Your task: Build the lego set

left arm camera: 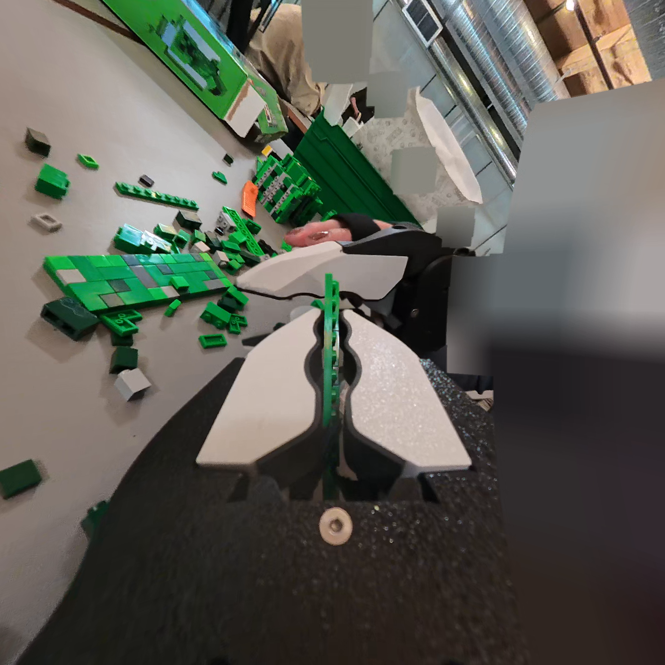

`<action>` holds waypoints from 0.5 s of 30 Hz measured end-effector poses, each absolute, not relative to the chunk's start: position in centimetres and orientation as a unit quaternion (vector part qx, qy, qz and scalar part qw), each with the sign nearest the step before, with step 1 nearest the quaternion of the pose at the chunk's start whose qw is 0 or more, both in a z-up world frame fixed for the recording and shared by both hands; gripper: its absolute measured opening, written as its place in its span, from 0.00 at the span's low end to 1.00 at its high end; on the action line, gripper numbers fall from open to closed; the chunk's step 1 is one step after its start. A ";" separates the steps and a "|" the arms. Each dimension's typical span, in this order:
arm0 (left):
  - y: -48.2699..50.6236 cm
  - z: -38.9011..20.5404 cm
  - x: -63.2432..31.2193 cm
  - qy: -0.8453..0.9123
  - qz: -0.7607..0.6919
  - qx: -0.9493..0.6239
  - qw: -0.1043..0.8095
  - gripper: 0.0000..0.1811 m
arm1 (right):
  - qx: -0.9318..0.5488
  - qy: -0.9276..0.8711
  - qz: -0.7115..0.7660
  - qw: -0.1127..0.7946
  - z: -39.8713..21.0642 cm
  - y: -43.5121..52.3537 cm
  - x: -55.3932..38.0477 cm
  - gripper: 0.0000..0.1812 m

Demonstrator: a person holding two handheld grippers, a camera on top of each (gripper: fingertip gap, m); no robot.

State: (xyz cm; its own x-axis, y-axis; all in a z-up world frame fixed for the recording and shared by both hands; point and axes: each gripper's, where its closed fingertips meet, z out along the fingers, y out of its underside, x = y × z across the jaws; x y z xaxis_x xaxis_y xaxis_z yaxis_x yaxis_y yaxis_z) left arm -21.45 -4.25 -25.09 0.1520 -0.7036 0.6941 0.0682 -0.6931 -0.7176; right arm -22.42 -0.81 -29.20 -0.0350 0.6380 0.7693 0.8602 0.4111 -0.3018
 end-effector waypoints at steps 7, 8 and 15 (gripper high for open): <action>-3.4 -24.5 -22.2 0.219 -0.593 -0.687 0.358 0.03 | -0.556 -0.683 -0.069 0.470 -28.1 -1.0 -22.5 0.15; -3.2 -24.5 -22.4 0.215 -0.589 -0.688 0.366 0.03 | -0.560 -0.679 -0.071 0.469 -28.0 -0.7 -22.2 0.15; -1.9 -24.3 -24.0 0.173 -0.591 -0.685 0.390 0.03 | -0.604 -0.620 0.113 0.488 -26.6 -1.5 -23.0 0.20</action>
State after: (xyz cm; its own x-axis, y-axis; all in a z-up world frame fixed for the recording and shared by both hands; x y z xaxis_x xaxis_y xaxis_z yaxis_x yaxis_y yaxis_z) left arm -23.96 -1.88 -24.34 0.2413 -0.6977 0.6746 0.2238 -0.6364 -0.7382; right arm -22.98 -1.47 -26.61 0.2057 0.8589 0.4691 0.6381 0.2457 -0.7297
